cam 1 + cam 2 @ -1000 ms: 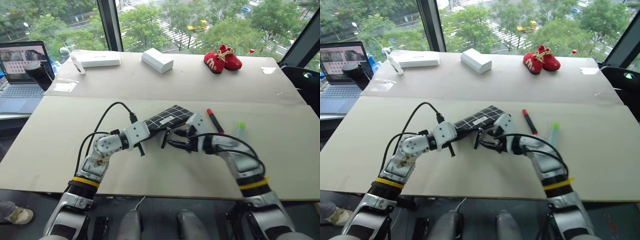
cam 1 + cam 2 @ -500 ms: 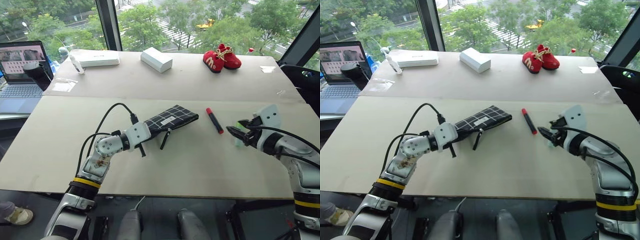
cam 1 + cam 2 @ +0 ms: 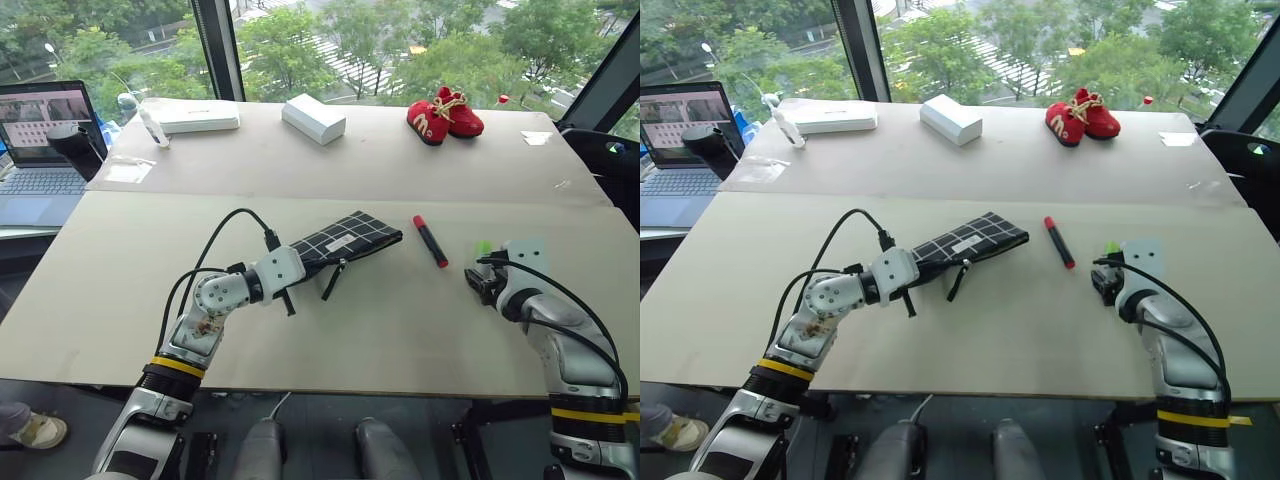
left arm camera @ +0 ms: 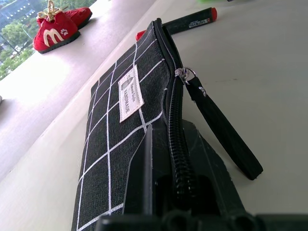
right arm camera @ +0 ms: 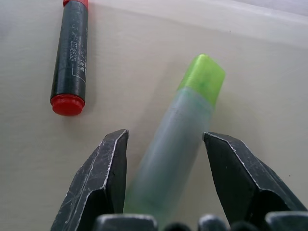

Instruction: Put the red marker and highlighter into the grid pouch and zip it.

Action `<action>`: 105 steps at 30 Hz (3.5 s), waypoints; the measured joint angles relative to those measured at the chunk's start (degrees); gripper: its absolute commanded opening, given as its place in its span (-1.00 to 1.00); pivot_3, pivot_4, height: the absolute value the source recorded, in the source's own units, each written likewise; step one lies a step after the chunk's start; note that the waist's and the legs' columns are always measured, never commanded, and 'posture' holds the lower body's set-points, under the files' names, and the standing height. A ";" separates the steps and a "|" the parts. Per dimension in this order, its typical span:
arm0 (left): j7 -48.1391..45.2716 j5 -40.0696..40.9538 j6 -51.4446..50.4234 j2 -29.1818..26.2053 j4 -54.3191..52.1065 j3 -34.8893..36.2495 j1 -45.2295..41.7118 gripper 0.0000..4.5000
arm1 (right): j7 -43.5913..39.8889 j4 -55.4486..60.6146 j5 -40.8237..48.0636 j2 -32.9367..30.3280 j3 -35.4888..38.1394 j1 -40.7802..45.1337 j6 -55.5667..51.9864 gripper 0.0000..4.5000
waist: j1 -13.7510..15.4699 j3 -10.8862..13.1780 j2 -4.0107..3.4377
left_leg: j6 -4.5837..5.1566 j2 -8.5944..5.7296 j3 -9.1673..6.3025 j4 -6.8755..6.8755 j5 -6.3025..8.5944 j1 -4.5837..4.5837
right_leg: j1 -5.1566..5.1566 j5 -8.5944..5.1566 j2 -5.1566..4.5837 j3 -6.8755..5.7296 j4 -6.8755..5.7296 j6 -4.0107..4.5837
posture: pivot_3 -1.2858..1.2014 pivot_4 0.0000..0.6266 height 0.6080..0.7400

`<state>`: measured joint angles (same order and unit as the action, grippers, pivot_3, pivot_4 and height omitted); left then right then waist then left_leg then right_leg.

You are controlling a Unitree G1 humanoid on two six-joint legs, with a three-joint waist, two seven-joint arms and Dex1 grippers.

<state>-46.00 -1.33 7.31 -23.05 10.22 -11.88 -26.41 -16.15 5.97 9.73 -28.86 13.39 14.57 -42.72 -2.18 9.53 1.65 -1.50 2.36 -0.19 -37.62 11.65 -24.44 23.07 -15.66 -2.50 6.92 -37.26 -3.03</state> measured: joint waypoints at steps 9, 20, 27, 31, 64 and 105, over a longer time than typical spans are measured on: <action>-0.06 0.02 0.03 -0.15 0.39 0.01 0.00 -1.00 | 2.50 -0.48 0.03 2.38 0.66 -1.83 2.19 0.23 | 0.23 -0.01 -0.01 | 0.00 0.00 -0.02 -0.03 0.00 0.04 | -0.08 0.00 0.00 -0.03 0.00 0.00 | 0.03 -0.52 0.84; -0.23 0.18 0.03 -0.62 0.41 0.04 0.00 -1.00 | 4.04 -3.42 -0.29 2.29 0.94 -2.12 6.34 -0.52 | 1.08 -0.01 -0.01 | 0.00 -0.01 -0.03 -0.12 0.00 0.22 | -0.37 0.01 -0.01 -0.05 0.06 -0.04 | 0.03 -0.52 0.84; -0.29 1.00 -0.15 -0.77 0.39 0.43 -0.01 -1.00 | 7.06 -9.08 -4.36 2.29 0.49 2.65 17.46 -0.52 | 0.78 -0.02 -0.04 | 0.00 0.01 0.02 -0.12 0.00 0.09 | -0.10 0.03 0.02 0.03 -0.02 -0.04 | 0.03 -0.52 0.84; -0.49 2.09 -2.16 -0.66 -0.67 0.68 0.00 -1.00 | -0.16 -6.23 -3.90 1.10 -2.69 4.97 25.85 -0.52 | 0.07 -0.02 -0.05 | 0.01 0.02 0.00 -0.10 0.00 0.04 | -0.05 0.03 0.03 0.01 -0.08 -0.04 | 0.03 -0.52 0.84; -0.44 3.58 -4.17 -1.56 -3.00 1.92 1.28 -1.00 | -31.15 -14.70 -13.01 -15.20 -19.54 9.29 55.19 -0.52 | 0.25 -0.01 -0.04 | 0.00 -0.02 -0.01 -0.16 0.00 0.07 | -0.09 0.03 -0.01 0.01 -0.14 -0.04 | 0.03 -0.52 0.84; -4.12 4.55 -3.02 -2.35 -2.90 0.44 0.93 -1.00 | -26.35 -18.46 -28.25 -6.10 -30.53 18.80 55.84 -0.52 | 0.05 -0.01 -0.04 | 0.00 -0.02 0.01 -0.22 0.00 0.07 | 0.05 0.02 0.00 0.02 -0.38 -0.04 | 0.03 -0.52 0.84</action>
<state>-50.12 3.21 4.29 -25.40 7.32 -11.44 -25.48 -42.50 -12.49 -18.52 -34.96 -17.14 33.37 13.13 -2.13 9.53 1.60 -1.50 2.35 -0.19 -37.84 11.65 -24.37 23.12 -15.63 -2.50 6.93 -37.64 -3.06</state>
